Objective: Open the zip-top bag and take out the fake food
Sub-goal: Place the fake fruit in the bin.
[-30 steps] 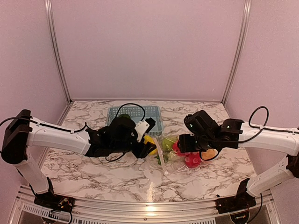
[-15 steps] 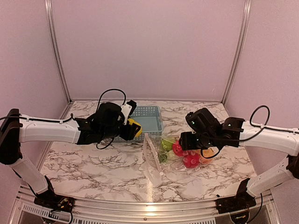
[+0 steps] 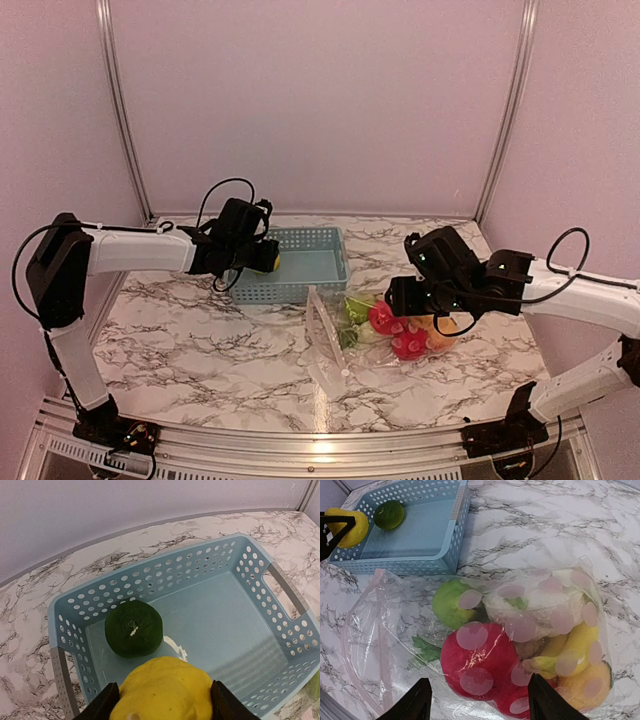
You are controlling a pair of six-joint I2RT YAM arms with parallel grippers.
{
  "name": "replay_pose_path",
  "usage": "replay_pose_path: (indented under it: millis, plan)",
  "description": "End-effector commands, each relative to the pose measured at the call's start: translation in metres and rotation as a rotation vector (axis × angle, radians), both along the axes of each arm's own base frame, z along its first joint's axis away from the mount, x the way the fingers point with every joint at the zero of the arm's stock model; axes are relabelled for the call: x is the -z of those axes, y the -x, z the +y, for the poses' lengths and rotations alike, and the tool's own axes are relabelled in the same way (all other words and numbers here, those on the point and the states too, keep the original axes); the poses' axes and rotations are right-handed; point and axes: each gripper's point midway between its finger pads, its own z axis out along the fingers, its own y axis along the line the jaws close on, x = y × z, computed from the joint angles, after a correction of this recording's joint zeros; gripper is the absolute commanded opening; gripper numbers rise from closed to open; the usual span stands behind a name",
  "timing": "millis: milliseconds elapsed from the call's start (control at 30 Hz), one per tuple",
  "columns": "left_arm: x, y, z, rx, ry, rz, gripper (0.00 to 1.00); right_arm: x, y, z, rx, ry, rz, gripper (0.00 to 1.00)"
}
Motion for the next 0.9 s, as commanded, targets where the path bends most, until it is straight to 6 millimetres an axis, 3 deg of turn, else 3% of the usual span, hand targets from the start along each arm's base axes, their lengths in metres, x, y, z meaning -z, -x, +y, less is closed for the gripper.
replay_pose_path:
  millis: [0, 167, 467, 700, 867]
  plan:
    - [0.019, -0.013, 0.01, -0.053, -0.05, 0.061, 0.37, -0.02, -0.007, -0.002, 0.021, -0.029, -0.047, 0.64]
    - [0.033, -0.022, 0.013, -0.074, -0.086, 0.093, 0.4, -0.022, -0.008, -0.007, 0.047, -0.026, -0.059, 0.64]
    - [0.042, -0.022, 0.016, -0.093, -0.093, 0.11, 0.66, -0.017, -0.008, -0.011, 0.07, -0.021, -0.056, 0.66]
    - [0.032, -0.02, 0.018, -0.089, -0.081, 0.087, 0.79, -0.015, -0.007, -0.001, 0.019, -0.014, -0.031, 0.68]
    - [0.02, -0.018, 0.019, -0.085, -0.066, 0.065, 0.81, -0.013, -0.006, 0.002, 0.01, -0.018, -0.014, 0.69]
